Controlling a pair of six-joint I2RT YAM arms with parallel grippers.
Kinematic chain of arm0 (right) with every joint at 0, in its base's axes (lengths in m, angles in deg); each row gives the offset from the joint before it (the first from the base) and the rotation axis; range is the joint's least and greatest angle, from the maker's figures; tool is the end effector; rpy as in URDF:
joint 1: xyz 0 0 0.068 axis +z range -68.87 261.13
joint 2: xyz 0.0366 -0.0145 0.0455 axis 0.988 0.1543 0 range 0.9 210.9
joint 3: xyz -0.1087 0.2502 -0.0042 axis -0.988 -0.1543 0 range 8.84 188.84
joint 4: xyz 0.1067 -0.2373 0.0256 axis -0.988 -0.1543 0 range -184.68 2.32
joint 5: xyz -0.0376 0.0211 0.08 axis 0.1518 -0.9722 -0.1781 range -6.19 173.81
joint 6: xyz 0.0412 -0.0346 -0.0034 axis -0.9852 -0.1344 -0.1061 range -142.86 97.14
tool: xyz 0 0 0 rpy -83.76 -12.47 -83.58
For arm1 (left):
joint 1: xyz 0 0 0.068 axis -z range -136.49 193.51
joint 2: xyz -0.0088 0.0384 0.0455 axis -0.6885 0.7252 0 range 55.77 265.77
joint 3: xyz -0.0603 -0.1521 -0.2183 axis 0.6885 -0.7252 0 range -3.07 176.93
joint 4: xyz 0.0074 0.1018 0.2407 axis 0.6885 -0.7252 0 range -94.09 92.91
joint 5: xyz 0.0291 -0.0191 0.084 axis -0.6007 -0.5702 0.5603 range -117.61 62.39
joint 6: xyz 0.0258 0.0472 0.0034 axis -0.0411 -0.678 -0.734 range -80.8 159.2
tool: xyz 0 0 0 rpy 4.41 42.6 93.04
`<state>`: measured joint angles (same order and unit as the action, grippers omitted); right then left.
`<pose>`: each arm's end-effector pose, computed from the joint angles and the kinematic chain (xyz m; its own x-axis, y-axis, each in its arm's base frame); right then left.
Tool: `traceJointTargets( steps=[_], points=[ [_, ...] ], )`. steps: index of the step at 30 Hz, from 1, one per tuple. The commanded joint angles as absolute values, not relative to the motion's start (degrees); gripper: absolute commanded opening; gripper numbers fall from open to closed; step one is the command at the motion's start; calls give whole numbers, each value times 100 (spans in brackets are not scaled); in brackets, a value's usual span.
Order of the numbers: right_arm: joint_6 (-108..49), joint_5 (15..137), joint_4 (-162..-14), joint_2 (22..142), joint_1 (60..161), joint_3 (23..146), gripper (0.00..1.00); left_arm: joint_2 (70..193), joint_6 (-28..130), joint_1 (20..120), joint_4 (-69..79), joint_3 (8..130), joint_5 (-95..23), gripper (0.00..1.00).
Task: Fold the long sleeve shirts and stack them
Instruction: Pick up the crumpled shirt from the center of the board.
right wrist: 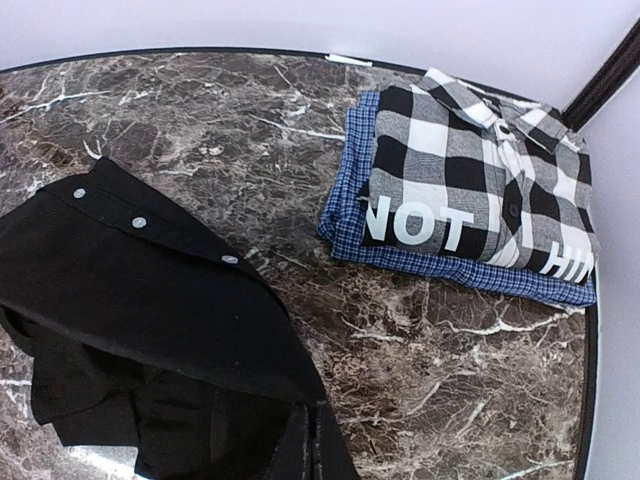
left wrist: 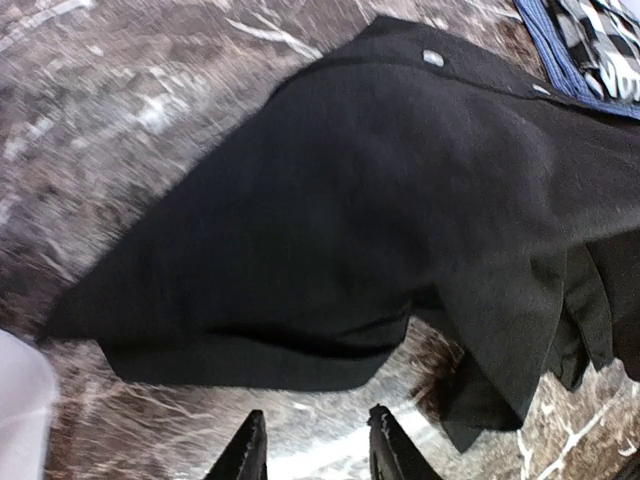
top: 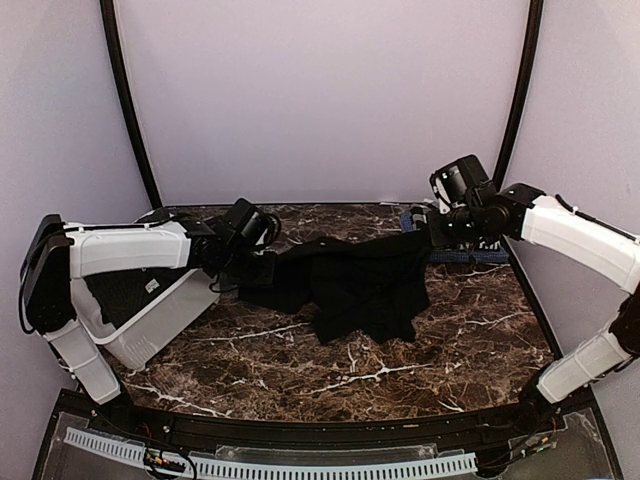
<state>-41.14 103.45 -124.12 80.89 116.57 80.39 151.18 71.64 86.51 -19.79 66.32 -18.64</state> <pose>0.2524 0.1650 0.3210 -0.6562 -0.1046 -0.7473 -0.1541 0.9881 -0.0030 0.2695 -0.2438 0.2407 -0.7850 0.0074 -0.6194 0.2100 0.9439 -0.2550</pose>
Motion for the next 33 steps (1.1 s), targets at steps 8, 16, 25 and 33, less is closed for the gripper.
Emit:
traceJointTargets(
  steps=[8,16,25,33],
  points=[
    [-4044,9830,-11967,8796,11457,8115,0,15752,7660,9006,-186,6281,-4060,49],
    [-4022,9795,-11848,8987,11436,8131,0,16363,7822,9092,208,6594,-4631,53],
    [-3958,9835,-11775,9115,11363,8239,0,16681,7875,9132,124,6883,-4687,22],
    [-3824,9805,-11635,9268,10774,8126,0,15741,7925,9050,-770,6581,-3873,0]
  ],
)
